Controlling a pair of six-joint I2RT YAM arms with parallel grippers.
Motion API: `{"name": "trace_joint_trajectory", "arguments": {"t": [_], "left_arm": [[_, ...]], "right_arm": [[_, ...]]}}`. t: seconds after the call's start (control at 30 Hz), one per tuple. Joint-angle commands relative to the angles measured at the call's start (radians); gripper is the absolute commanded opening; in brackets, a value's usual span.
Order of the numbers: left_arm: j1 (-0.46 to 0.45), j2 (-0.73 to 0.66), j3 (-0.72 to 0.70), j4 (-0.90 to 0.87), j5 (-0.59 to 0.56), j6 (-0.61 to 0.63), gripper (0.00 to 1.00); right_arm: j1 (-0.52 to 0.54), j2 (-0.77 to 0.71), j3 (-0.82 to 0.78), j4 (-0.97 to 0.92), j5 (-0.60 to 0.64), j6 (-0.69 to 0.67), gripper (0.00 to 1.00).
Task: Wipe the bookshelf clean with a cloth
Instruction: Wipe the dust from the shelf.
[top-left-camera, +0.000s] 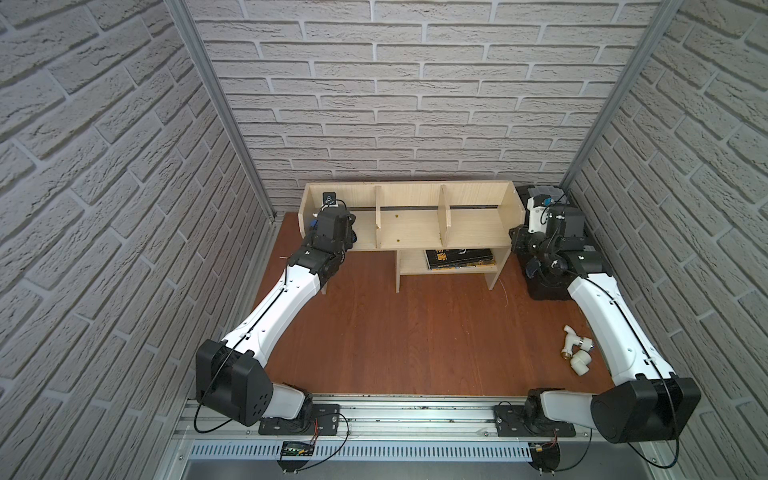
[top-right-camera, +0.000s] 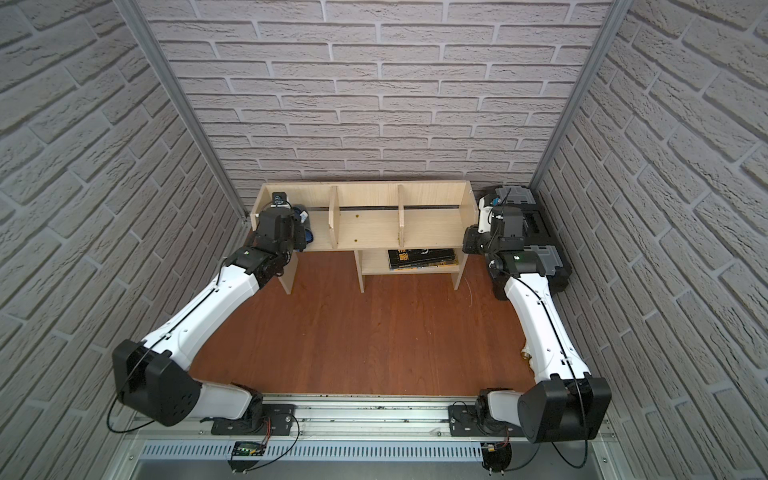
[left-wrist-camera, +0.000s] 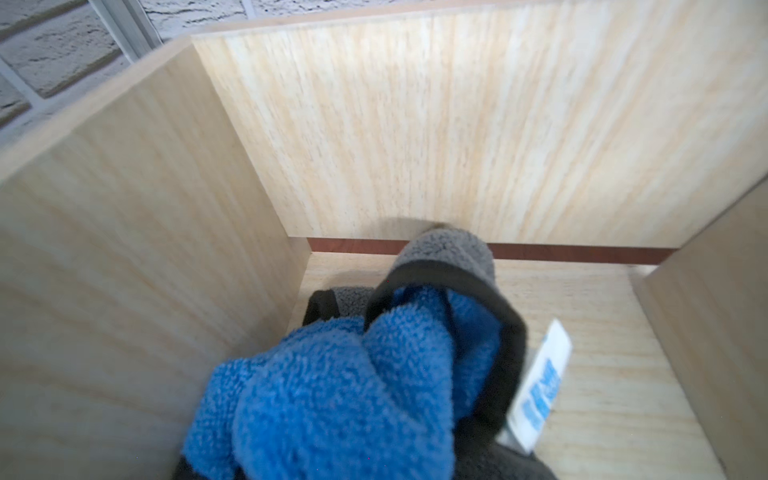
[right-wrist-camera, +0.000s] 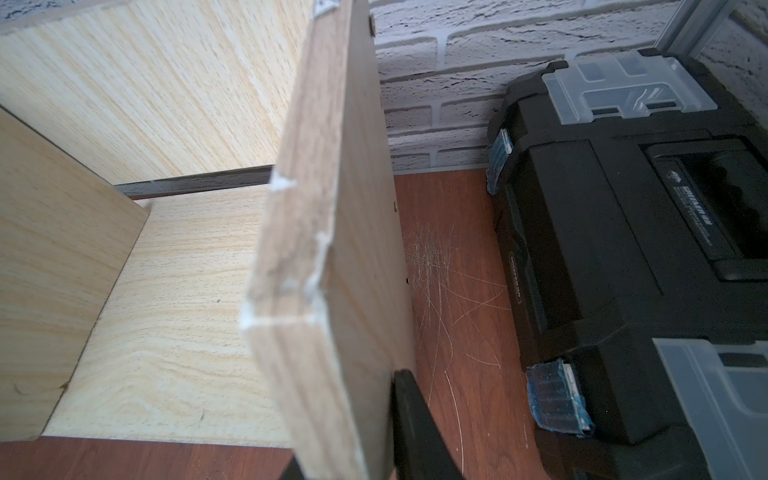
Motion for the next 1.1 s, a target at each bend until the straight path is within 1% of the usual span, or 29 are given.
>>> {"name": "trace_joint_trajectory", "arguments": {"t": [0.0, 0.07, 0.17, 0.2, 0.4, 0.57, 0.7, 0.83, 0.97, 1.07], "left_arm": [[-0.055, -0.041, 0.003, -0.008, 0.076, 0.009, 0.0], [-0.078, -0.05, 0.046, -0.005, 0.079, 0.021, 0.0], [-0.083, -0.049, 0.143, -0.036, 0.098, 0.008, 0.0], [-0.085, -0.051, 0.174, -0.04, 0.135, 0.003, 0.0], [-0.108, -0.044, 0.306, -0.03, 0.2, -0.018, 0.0], [-0.138, -0.038, 0.324, 0.057, 0.317, -0.068, 0.0], [-0.194, -0.009, 0.336, 0.121, 0.372, -0.05, 0.0], [-0.238, 0.02, 0.335, 0.159, 0.374, -0.02, 0.0], [-0.247, 0.085, 0.332, 0.164, 0.382, -0.026, 0.0], [-0.248, 0.156, 0.329, 0.135, 0.366, -0.04, 0.0]], "right_arm": [[0.047, 0.002, -0.026, -0.097, -0.226, 0.124, 0.09], [0.047, 0.001, -0.024, -0.105, -0.224, 0.122, 0.09], [0.047, -0.004, -0.022, -0.109, -0.219, 0.124, 0.09], [0.046, -0.004, -0.022, -0.109, -0.221, 0.126, 0.09], [0.046, -0.003, -0.017, -0.111, -0.224, 0.133, 0.09], [0.051, -0.002, -0.013, -0.116, -0.222, 0.132, 0.09], [0.053, -0.001, -0.01, -0.12, -0.219, 0.131, 0.09], [0.055, -0.001, -0.011, -0.122, -0.218, 0.13, 0.09], [0.056, -0.002, -0.019, -0.12, -0.217, 0.13, 0.09], [0.058, -0.004, -0.026, -0.114, -0.219, 0.133, 0.09]]}}
